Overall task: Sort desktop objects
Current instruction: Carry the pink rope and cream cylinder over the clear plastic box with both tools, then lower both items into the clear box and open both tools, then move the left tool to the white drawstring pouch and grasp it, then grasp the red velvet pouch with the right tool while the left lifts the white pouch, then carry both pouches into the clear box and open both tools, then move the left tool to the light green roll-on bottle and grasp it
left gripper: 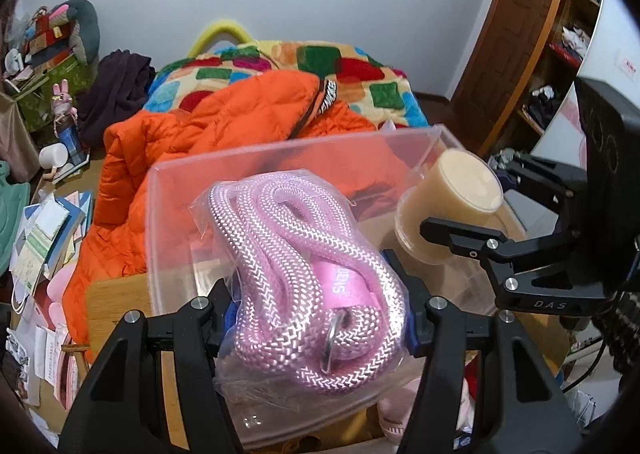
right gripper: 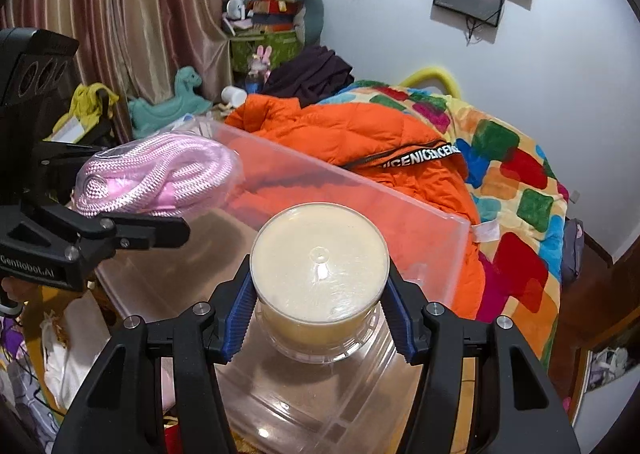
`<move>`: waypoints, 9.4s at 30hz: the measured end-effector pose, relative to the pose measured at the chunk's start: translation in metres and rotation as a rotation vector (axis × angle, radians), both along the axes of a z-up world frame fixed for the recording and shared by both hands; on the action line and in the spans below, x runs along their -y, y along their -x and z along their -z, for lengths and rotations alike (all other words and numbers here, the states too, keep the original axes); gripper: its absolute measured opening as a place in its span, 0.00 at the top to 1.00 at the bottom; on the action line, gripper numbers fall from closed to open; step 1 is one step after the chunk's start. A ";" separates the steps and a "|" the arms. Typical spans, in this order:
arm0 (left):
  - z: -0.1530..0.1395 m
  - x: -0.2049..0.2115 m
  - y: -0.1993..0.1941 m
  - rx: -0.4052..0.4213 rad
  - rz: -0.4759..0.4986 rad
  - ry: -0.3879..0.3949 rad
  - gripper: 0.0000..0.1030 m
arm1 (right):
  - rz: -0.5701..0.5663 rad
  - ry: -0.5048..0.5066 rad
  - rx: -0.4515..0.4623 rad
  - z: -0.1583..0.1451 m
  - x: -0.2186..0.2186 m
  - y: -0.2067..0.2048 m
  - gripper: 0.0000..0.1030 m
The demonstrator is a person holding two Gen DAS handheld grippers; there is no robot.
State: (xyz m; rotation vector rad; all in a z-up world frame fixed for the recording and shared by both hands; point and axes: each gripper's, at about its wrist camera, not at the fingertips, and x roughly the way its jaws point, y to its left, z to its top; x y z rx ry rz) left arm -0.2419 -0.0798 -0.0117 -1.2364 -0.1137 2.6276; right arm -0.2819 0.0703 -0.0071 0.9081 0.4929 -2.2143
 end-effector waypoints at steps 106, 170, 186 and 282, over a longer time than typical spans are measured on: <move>0.065 -0.014 -0.166 -0.039 -0.140 -0.068 0.03 | 0.221 0.197 -0.073 0.046 -0.075 -0.156 0.09; 0.010 -0.013 -0.169 -0.260 -0.301 -0.005 0.30 | 0.186 0.394 -0.032 0.006 -0.104 -0.135 0.87; -0.058 -0.006 -0.137 -0.351 -0.252 -0.002 0.30 | 0.182 0.421 -0.159 -0.044 -0.103 -0.118 0.87; -0.020 -0.031 -0.186 -0.328 -0.266 -0.012 0.00 | 0.279 0.261 -0.358 -0.008 -0.111 -0.192 0.16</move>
